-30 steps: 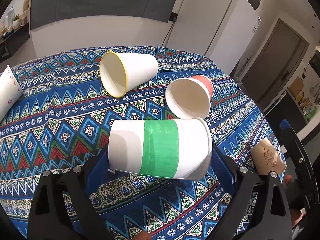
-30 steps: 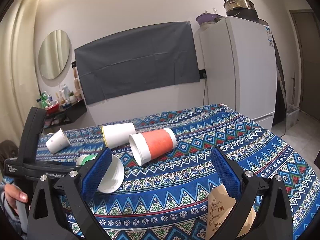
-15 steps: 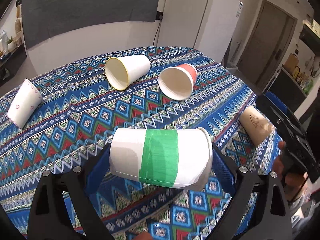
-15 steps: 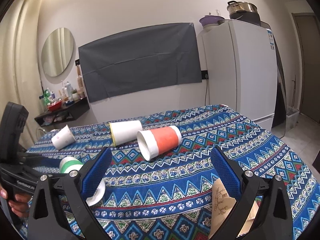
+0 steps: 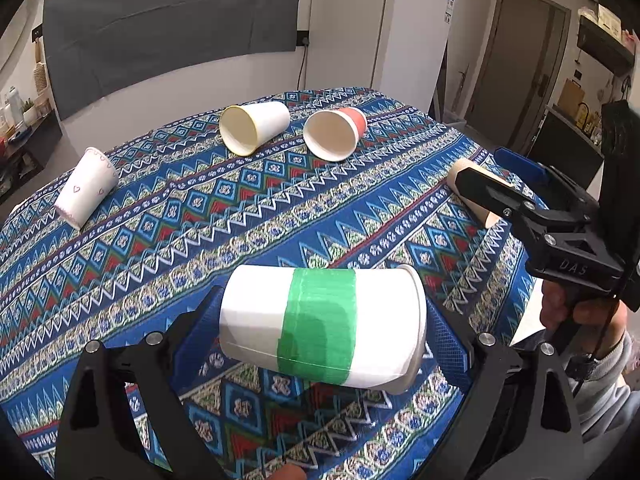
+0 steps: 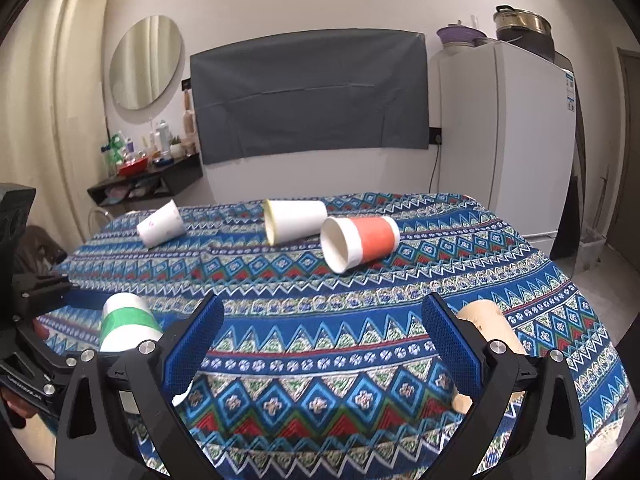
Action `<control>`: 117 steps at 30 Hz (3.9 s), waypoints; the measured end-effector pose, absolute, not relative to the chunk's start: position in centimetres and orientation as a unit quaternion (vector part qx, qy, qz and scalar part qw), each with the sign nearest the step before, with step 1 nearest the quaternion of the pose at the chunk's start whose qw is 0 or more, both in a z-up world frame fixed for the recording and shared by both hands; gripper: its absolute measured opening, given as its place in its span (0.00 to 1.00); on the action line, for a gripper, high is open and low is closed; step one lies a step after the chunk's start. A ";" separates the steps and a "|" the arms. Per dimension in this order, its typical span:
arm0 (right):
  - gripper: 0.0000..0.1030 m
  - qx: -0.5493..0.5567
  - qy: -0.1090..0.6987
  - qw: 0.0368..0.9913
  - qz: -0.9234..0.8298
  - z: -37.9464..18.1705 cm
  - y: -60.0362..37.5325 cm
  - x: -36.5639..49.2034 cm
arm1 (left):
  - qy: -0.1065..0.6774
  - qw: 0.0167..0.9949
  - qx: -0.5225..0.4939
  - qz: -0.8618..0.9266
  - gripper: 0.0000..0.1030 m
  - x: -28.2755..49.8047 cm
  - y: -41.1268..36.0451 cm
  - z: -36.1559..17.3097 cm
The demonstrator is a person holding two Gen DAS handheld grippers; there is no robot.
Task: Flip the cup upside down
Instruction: 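Move the right tool toward the green-banded cup lying on its side, then close the right gripper around the green-banded cup and lift it, then rotate the right gripper to turn the green-banded cup rim-down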
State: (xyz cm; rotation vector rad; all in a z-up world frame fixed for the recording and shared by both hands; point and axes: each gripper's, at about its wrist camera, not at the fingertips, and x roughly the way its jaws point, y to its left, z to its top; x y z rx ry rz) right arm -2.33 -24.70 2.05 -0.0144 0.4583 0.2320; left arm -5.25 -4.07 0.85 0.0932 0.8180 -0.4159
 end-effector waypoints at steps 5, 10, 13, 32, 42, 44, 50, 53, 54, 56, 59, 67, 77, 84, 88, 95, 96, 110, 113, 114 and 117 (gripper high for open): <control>0.92 -0.018 0.225 0.967 0.119 2.0 -23.8 -4.3 | 0.400 0.894 0.049 -0.197 0.89 -6.5 -3.4 0.2; 0.92 -0.026 0.233 0.964 0.128 1.3 -22.5 -5.5 | 0.407 0.890 0.049 -0.201 0.95 -7.4 -2.9 -0.6; 0.92 -0.029 0.239 0.962 0.132 0.8 -22.0 -5.9 | 0.408 0.889 0.056 -0.198 0.94 -7.7 -2.9 -1.0; 0.92 -0.047 0.296 0.938 0.172 1.8 -20.3 -3.2 | 0.393 0.895 0.054 -0.203 0.94 -9.2 -1.1 -0.1; 0.92 -0.058 0.372 0.889 0.258 1.5 -16.3 -0.4 | 0.382 0.900 0.044 -0.204 0.94 -10.9 0.7 0.7; 0.92 -0.059 0.390 0.876 0.278 1.3 -15.1 0.2 | 0.376 0.903 0.044 -0.205 0.94 -11.4 1.0 1.0; 0.92 -0.096 0.434 0.842 0.306 0.6 -12.3 1.1 | 0.366 0.907 0.054 -0.202 0.94 -12.6 1.8 1.1; 0.92 -0.119 0.449 0.831 0.306 0.5 -11.5 1.5 | 0.366 0.909 0.053 -0.195 0.94 -12.9 2.8 1.1; 0.92 -0.123 0.456 0.825 0.311 0.5 -11.2 1.5 | 0.368 0.908 0.052 -0.192 0.94 -12.9 3.2 1.0; 0.92 -0.133 0.470 0.810 0.324 0.4 -10.7 1.7 | 0.375 0.906 0.044 -0.190 0.94 -12.9 4.1 0.8; 0.92 -0.149 0.496 0.784 0.343 0.2 -9.2 1.9 | 0.382 0.906 0.041 -0.179 0.94 -12.8 5.3 0.3; 0.91 -0.221 0.524 0.734 0.371 0.0 -5.4 1.3 | 0.398 0.904 0.049 -0.149 0.94 -11.8 7.3 -1.7; 0.65 -0.277 0.557 0.687 0.375 -2.2 -2.9 1.2 | 0.424 0.898 0.026 -0.114 0.94 -9.7 10.3 -3.2; 0.55 -0.267 0.563 0.663 0.415 -2.5 -2.7 1.2 | 0.431 0.895 0.031 -0.109 0.94 -9.3 10.7 -3.9; 0.55 -0.224 0.535 0.697 0.421 -0.9 -3.8 2.3 | 0.434 0.894 0.025 -0.109 0.94 -8.6 11.0 -4.0; 0.55 -0.165 0.485 0.732 0.449 1.4 -4.1 3.9 | 0.435 0.895 0.009 -0.101 0.94 -7.4 11.3 -3.9; 0.55 -0.159 0.470 0.741 0.453 1.8 -4.0 4.1 | 0.434 0.895 0.009 -0.101 0.94 -7.2 11.3 -3.8; 0.55 -0.114 0.324 0.818 0.462 0.6 -3.0 7.4 | 0.437 0.895 -0.019 -0.085 0.94 -4.9 11.1 -3.9; 0.55 -0.141 0.299 0.838 0.434 0.1 -2.3 8.2 | 0.442 0.893 -0.030 -0.081 0.94 -4.5 11.3 -4.2; 0.55 -0.159 0.284 0.848 0.417 -0.1 -2.1 8.3 | 0.443 0.892 -0.032 -0.080 0.94 -4.4 11.4 -4.3; 0.55 -0.202 0.247 0.869 0.377 -0.7 -1.7 8.2 | 0.447 0.891 -0.032 -0.078 0.94 -3.9 11.4 -4.7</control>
